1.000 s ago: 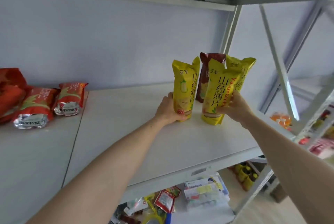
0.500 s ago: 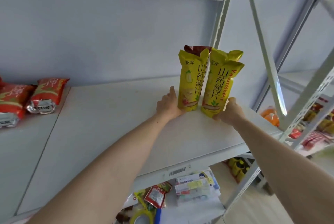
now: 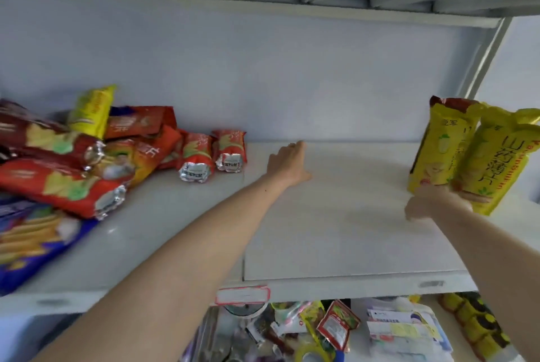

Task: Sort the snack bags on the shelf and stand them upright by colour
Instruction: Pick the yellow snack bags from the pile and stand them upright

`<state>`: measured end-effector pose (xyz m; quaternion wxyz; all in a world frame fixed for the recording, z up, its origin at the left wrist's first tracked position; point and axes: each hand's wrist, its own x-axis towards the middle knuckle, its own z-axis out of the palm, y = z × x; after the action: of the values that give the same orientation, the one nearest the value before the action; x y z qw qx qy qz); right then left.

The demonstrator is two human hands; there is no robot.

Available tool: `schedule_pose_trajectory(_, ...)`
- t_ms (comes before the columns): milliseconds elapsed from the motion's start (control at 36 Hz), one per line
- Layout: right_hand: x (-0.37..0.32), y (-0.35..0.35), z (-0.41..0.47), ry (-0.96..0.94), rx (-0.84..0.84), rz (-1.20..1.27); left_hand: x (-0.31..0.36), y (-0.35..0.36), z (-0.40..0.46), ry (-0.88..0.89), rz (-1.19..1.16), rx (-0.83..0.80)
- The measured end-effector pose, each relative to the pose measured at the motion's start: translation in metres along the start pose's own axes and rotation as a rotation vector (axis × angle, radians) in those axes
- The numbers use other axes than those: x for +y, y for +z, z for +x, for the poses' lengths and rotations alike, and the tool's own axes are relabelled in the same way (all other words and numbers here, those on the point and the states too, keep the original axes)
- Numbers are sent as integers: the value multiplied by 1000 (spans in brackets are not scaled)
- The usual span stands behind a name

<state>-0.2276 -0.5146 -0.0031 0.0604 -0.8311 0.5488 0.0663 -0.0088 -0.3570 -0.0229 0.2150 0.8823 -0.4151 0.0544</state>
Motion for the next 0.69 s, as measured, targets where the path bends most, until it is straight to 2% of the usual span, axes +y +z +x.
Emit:
schedule_pose_trajectory(222,-184,-9,-97,-261,110,-113,-155,-120,-54,-87,96,163)
schedule_pose_trajectory(333,-267,-6,-133,-434,178,-56,-221,-172,-81,-152,159,237)
schedule_pose_trajectory(444,-338,-5,-164,-611,168,53,-273,-218,-102,-235,241,269)
schedule_pose_trajectory(556,-394,-8,-187,-730,177,88,-312,-257,-124,-373,336,356)
schedule_pose_trajectory(639,-433,-12,-198,-786,152,142,-331,-278,-142,-554,355,471)
schedule_pose_trajectory(694,-456,-12,-202,-835,143,169,-342,-284,-153,-678,314,365)
